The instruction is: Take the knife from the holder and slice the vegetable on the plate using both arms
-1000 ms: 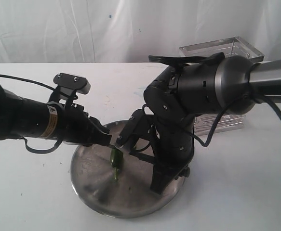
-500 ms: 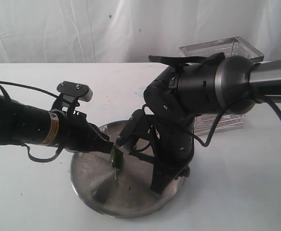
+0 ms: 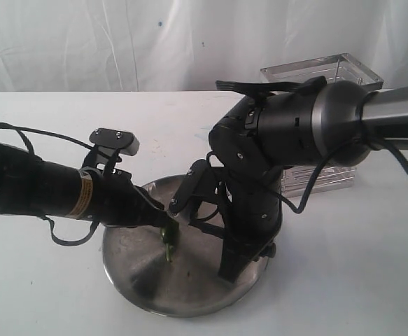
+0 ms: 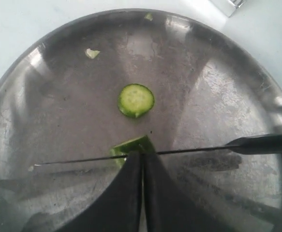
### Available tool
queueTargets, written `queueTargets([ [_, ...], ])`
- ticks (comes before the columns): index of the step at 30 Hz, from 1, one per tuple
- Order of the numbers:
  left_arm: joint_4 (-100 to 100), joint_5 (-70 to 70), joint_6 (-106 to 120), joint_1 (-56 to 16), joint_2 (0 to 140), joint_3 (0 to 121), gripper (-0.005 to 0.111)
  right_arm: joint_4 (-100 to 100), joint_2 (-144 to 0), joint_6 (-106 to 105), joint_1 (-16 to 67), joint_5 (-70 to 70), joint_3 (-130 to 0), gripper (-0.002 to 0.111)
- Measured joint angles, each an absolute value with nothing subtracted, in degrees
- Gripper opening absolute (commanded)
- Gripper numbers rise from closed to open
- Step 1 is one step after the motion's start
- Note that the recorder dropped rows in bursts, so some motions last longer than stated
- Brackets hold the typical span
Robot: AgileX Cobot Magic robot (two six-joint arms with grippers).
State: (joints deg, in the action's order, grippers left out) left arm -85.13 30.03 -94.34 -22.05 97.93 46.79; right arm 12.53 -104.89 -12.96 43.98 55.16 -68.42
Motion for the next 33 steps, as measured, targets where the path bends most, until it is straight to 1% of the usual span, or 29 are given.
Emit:
queueTargets([
  [9, -83.83, 27.96, -92.14, -22.05, 98.56, 48.06, 0.008, 12.53, -104.89, -12.96, 43.98, 55.16, -68.42, 0.000],
  [17, -78.61, 27.70, -84.75, -22.05, 105.85, 48.05, 0.008, 12.72, -104.89, -12.82, 43.98, 56.43, -68.42, 0.000],
  [20, -77.76, 28.70, -84.36, -21.95, 106.08, 48.17, 0.008, 12.61, -104.89, -12.96, 43.98, 56.54, -68.42, 0.000],
  [26, -78.95, 27.26, -84.32, -21.95, 101.36, 48.17, 0.008, 12.74, -104.89, -12.91, 43.98, 56.74, -68.42, 0.000],
  [31, -85.46, 21.77, -89.38, -21.95, 96.45, 48.17, 0.008, 12.62, -104.89, -13.52, 43.98, 56.76, -68.42, 0.000],
  [33, -86.87, 21.56, -90.65, -21.95, 95.86, 48.17, 0.008, 12.52, -104.89, -13.66, 43.98, 56.76, -68.42, 0.000],
])
